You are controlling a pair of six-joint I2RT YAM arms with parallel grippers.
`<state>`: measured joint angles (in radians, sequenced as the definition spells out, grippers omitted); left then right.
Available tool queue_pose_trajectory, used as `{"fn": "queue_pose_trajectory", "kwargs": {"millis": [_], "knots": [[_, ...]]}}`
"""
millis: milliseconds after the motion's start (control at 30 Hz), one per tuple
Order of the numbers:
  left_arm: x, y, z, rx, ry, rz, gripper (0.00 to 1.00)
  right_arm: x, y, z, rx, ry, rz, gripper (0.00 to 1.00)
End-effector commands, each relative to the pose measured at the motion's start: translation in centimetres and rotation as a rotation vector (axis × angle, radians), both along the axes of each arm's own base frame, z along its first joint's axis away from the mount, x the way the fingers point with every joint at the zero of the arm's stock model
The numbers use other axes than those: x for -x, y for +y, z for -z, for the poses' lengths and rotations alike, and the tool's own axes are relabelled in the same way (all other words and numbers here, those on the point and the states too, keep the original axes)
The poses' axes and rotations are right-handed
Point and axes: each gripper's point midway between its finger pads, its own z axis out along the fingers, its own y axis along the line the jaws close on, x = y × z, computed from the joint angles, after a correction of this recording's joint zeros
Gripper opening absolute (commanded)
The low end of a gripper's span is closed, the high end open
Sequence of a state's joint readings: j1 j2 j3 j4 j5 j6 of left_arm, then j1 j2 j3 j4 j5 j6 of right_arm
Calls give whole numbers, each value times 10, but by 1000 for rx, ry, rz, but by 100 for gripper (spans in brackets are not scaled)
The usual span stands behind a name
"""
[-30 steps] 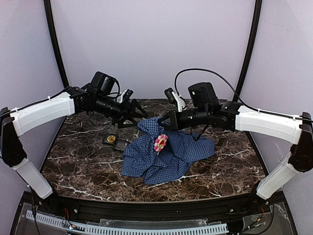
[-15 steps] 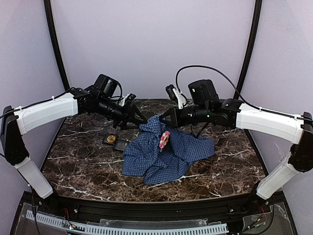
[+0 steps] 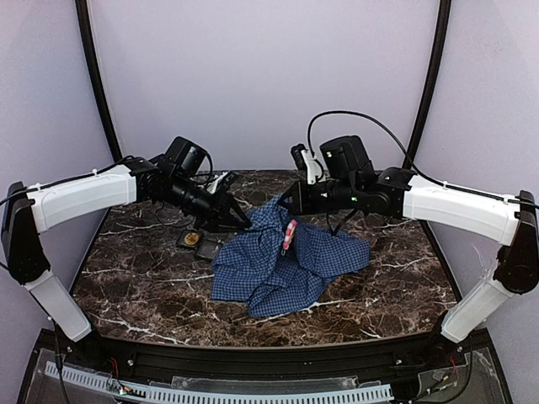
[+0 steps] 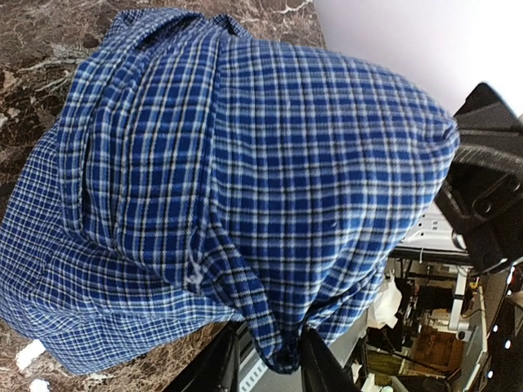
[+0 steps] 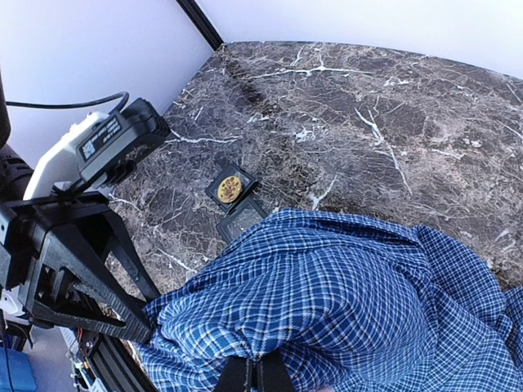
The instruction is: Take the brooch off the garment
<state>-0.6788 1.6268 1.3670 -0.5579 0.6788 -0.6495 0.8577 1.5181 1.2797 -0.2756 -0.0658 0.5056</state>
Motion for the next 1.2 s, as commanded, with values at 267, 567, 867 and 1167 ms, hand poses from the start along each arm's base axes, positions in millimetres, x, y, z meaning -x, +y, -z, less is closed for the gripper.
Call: {"fn": "queue_pose_trajectory", "kwargs": {"millis": [267,567,867,1167], "knots": [[28,29,36,-157,25,40,34,-9,-2,-15,-67,0,80,0],[-7,7,-72,117,-168,-112,54,-28,-34,-38,-11,-29,301,0],[-14,-9,-151,266,-418,-69,64,-40,-104,-165,-41,-274,674,0],[-11,-34,-165,297,-547,-16,72,-36,-133,-217,58,-461,827,0]]}}
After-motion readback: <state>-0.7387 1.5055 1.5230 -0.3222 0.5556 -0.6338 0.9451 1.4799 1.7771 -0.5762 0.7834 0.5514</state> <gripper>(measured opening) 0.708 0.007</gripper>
